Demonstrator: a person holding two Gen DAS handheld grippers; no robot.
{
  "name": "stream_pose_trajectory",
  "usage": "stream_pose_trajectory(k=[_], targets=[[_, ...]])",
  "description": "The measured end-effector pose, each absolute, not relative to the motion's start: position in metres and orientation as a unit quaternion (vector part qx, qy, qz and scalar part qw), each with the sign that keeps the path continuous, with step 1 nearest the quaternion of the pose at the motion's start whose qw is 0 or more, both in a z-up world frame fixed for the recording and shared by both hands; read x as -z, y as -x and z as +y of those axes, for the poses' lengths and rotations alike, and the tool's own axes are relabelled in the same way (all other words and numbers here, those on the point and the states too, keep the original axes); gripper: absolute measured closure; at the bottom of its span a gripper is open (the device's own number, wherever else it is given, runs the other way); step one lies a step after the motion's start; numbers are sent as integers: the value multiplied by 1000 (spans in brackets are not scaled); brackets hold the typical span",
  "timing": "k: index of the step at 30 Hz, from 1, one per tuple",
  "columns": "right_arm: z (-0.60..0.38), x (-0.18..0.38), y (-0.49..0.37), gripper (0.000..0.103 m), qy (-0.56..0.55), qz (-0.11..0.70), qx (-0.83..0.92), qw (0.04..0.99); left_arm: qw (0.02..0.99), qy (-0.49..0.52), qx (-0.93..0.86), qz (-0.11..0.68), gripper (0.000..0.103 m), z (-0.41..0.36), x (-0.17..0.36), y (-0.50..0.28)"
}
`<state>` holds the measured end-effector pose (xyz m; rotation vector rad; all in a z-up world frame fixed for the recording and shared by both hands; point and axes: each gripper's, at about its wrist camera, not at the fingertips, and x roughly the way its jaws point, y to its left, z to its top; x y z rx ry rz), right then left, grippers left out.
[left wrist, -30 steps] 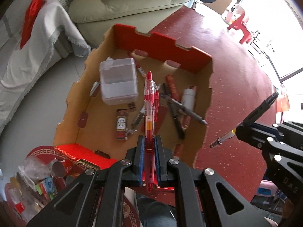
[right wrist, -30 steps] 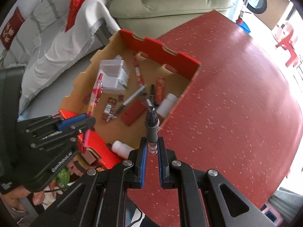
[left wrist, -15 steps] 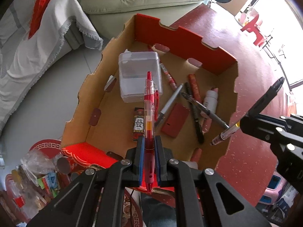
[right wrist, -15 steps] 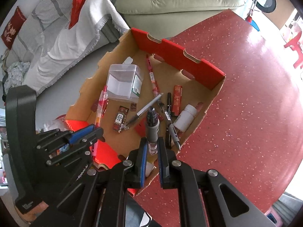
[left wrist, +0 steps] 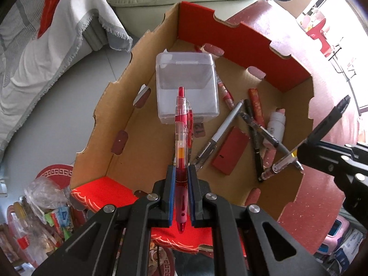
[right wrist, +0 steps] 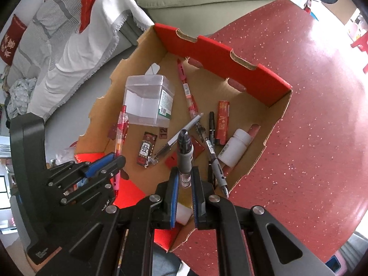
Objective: Organize rigid objects
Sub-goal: 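Open both tools dropping the red and grey pens into the box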
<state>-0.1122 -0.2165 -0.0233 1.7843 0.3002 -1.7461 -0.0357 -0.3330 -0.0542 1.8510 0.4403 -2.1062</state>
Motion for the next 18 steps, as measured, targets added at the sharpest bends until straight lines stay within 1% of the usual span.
stream_pose_trajectory(k=[15, 17, 18], targets=[[-225, 39, 116, 92, -682, 140, 656, 291, 153, -654, 728, 134, 92, -332, 66, 42], [-225, 38, 117, 92, -680, 142, 660, 288, 149, -653, 730, 136, 83, -332, 65, 44], [-225, 37, 117, 92, -680, 144, 659, 287, 148, -652, 731, 137, 61, -332, 64, 44]])
